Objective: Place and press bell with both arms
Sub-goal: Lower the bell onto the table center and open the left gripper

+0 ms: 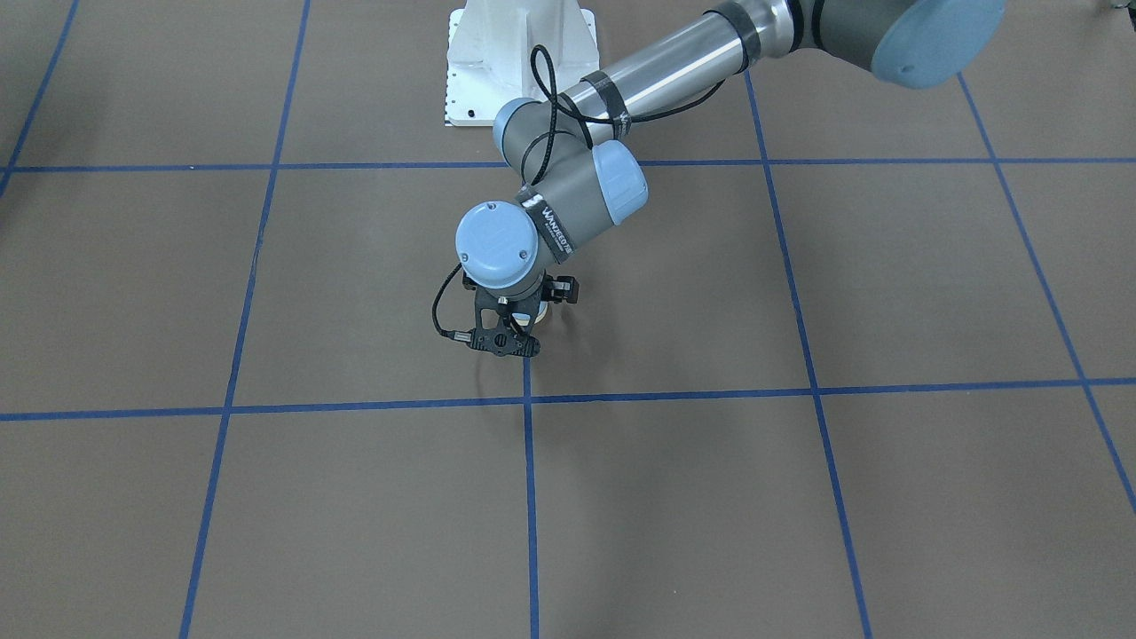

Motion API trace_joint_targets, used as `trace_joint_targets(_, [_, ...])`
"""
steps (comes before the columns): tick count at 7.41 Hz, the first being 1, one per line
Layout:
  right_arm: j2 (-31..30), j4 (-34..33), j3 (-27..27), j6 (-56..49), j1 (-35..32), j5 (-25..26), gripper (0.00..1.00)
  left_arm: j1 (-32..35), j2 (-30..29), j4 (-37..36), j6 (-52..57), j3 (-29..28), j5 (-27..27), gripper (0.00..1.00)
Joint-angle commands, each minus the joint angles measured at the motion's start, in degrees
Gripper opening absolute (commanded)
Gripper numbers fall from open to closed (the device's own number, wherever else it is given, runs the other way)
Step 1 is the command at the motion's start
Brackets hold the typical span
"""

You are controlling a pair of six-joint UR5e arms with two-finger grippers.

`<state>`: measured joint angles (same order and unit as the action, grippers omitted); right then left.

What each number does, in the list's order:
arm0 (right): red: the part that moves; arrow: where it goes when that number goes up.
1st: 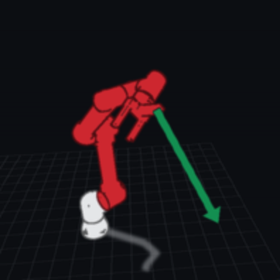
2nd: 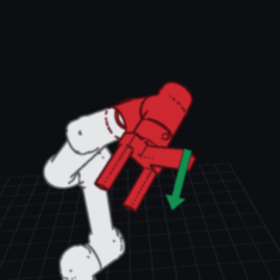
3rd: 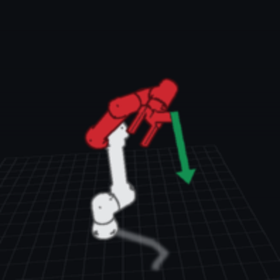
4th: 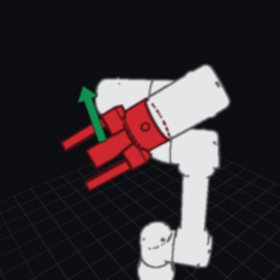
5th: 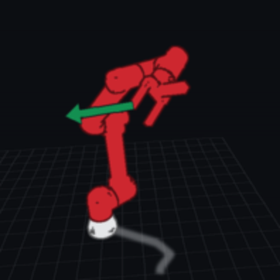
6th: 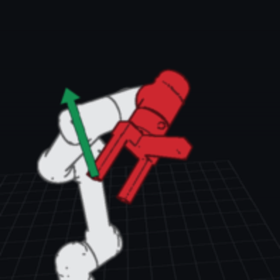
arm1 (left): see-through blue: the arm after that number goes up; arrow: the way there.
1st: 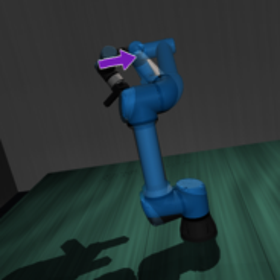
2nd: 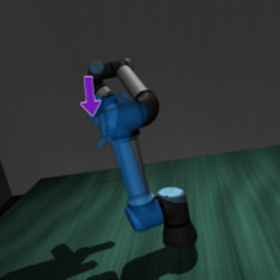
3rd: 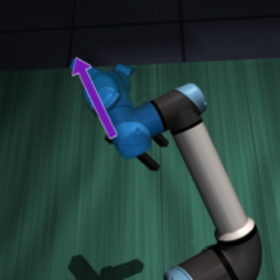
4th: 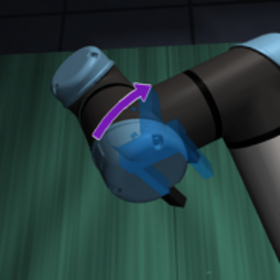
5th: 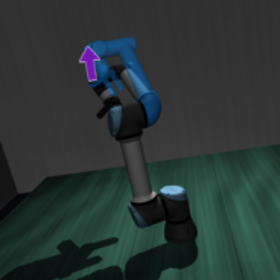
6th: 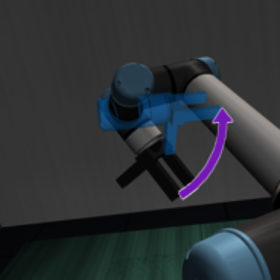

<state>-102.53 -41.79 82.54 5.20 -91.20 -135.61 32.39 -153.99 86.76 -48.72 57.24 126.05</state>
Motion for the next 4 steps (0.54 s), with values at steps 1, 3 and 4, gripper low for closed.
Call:
trace_joint_targets(1, [0.1,0.0,0.4,1.5,0.1,-0.4,1.0,0.5,0.0,-0.4,-0.2,1.7,-1.0,1.0])
trace_joint_targets(3, [1.9,-0.2,0.9,6.6,0.1,-4.3,1.0,4.2,0.2,-3.2,-0.1,9.4,-0.9,1.0])
trace_joint_targets(4, [3.3,-0.2,1.0,9.5,0.8,-4.4,1.0,7.0,2.8,-3.8,-0.1,14.0,-1.0,1.0])
